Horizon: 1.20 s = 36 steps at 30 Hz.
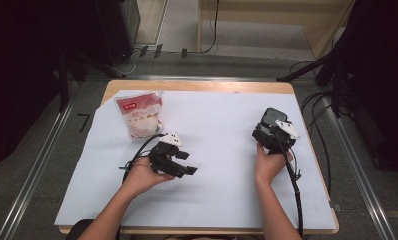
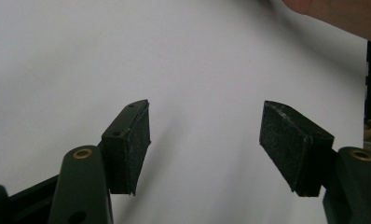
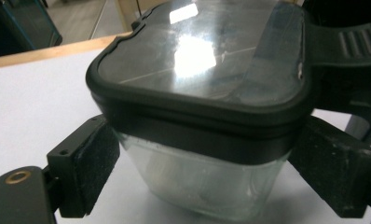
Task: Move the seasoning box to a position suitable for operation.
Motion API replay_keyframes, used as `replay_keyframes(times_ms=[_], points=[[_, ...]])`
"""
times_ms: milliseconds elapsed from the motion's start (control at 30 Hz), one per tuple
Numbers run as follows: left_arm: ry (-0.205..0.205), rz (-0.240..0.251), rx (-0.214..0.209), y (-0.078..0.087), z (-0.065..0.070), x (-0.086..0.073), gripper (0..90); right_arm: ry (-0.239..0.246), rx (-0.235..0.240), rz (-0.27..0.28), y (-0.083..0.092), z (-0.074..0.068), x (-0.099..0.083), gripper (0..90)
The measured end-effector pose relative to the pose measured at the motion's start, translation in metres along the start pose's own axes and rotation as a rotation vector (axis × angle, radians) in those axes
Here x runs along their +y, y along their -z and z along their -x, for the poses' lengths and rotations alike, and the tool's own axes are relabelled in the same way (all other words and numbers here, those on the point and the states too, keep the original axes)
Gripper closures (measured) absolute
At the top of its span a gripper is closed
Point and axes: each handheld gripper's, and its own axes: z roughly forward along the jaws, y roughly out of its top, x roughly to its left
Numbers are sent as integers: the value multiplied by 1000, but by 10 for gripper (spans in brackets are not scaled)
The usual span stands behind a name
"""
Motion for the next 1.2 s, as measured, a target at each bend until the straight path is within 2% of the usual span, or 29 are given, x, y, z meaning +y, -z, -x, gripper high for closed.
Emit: replay_keyframes(times_ms=[67,100,133,167,200,267,333,367,500,600,1033,1100,1167,1200], points=[[0,0,0,0,0,0,344,0,-6,7,-1,-1,0,109],[1,0,0,0,0,0,344,17,-35,8,-5,-4,0,103],[1,0,0,0,0,0,344,17,-35,8,-5,-4,0,103],[1,1,-2,0,0,0,344,47,-68,-2,-10,-6,2,100],[0,-1,-1,0,0,0,344,41,-80,-10,-13,-8,3,99],[0,-6,0,0,0,0,344,41,-74,7,-15,-7,4,90],[0,-8,2,0,-1,0,344,23,-66,8,-16,-6,4,82],[-2,-15,3,0,-1,0,345,8,-47,11,-18,-4,5,71],[0,-9,0,0,0,-1,344,-4,-35,8,-20,-2,6,73],[1,-10,0,0,0,-1,345,14,-30,14,-20,-1,7,79],[8,-9,-2,0,-1,-1,346,81,-60,0,-9,1,9,150],[8,-6,-7,0,-1,-1,346,101,-51,-1,-8,3,8,152],[7,-6,-8,0,-1,-1,346,101,-39,-1,-7,4,7,153],[9,-5,-5,0,-1,-1,346,113,-20,6,-6,7,6,155]])
